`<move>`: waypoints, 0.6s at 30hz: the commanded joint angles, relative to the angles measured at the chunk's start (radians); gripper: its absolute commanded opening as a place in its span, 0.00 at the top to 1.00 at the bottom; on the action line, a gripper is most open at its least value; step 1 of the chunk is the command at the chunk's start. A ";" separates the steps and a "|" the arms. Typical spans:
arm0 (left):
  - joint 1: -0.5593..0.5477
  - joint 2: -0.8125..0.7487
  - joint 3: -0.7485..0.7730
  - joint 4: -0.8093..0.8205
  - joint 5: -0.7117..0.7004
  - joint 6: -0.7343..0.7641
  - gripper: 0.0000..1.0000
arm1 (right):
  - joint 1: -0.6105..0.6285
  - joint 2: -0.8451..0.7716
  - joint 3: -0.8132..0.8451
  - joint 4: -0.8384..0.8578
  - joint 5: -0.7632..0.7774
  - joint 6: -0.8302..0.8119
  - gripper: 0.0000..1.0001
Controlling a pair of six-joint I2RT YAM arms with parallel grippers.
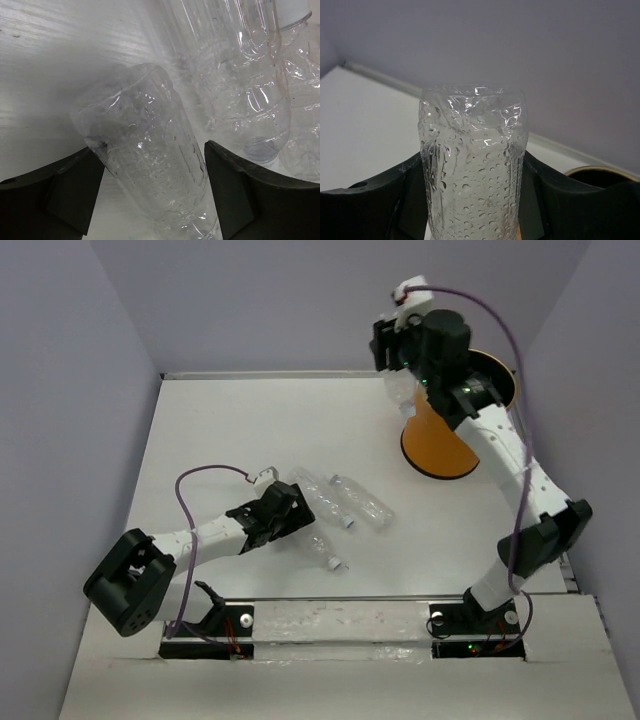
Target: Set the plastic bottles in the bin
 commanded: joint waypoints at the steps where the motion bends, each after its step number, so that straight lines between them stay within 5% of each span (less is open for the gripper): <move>1: 0.003 0.008 -0.015 0.032 -0.040 0.017 0.13 | -0.213 -0.100 0.001 0.097 0.109 -0.002 0.67; 7: 0.003 -0.104 -0.059 0.020 -0.054 0.032 0.39 | -0.447 -0.184 -0.209 0.302 0.218 0.108 0.68; 11: 0.003 -0.202 -0.046 -0.068 -0.091 0.058 0.40 | -0.526 -0.154 -0.284 0.410 0.187 0.218 0.68; 14: 0.003 -0.294 -0.015 -0.140 -0.105 0.075 0.40 | -0.558 -0.135 -0.298 0.408 0.088 0.287 0.45; 15: 0.003 -0.340 -0.004 -0.161 -0.108 0.077 0.40 | -0.558 -0.144 -0.322 0.410 0.074 0.303 0.24; 18: 0.003 -0.398 0.049 -0.174 -0.126 0.104 0.40 | -0.558 -0.204 -0.350 0.398 0.005 0.356 0.07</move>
